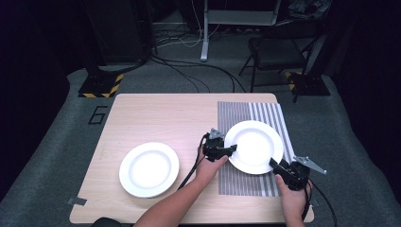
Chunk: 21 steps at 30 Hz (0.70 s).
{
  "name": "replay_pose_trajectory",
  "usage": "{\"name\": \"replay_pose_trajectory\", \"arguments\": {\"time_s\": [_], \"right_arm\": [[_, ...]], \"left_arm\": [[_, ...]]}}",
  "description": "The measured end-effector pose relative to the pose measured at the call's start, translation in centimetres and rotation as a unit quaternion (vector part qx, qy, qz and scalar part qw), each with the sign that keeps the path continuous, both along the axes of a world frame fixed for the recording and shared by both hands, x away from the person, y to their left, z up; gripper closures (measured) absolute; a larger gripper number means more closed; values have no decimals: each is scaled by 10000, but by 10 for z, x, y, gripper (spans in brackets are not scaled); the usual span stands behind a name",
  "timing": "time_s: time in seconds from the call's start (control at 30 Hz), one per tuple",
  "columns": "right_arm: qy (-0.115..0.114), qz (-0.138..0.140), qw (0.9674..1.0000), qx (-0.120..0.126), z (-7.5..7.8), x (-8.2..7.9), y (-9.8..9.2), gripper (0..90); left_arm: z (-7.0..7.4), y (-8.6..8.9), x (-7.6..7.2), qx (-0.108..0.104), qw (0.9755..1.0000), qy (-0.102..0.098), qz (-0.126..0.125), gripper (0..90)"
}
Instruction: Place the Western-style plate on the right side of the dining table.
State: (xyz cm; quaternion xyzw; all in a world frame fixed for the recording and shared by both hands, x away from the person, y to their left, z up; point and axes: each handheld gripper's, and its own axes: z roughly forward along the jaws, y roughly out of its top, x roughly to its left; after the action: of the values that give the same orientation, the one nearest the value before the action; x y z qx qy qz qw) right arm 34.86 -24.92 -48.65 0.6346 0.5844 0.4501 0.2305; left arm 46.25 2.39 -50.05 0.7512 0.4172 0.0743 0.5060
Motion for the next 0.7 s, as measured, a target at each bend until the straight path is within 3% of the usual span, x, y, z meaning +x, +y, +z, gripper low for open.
{"name": "replay_pose_trajectory", "arguments": {"time_s": [0.7], "right_arm": [[229,-64,9997,18,-13,8,-4,523]], "left_arm": [[-15,-9,7,177,9997,143,44,520]]}}
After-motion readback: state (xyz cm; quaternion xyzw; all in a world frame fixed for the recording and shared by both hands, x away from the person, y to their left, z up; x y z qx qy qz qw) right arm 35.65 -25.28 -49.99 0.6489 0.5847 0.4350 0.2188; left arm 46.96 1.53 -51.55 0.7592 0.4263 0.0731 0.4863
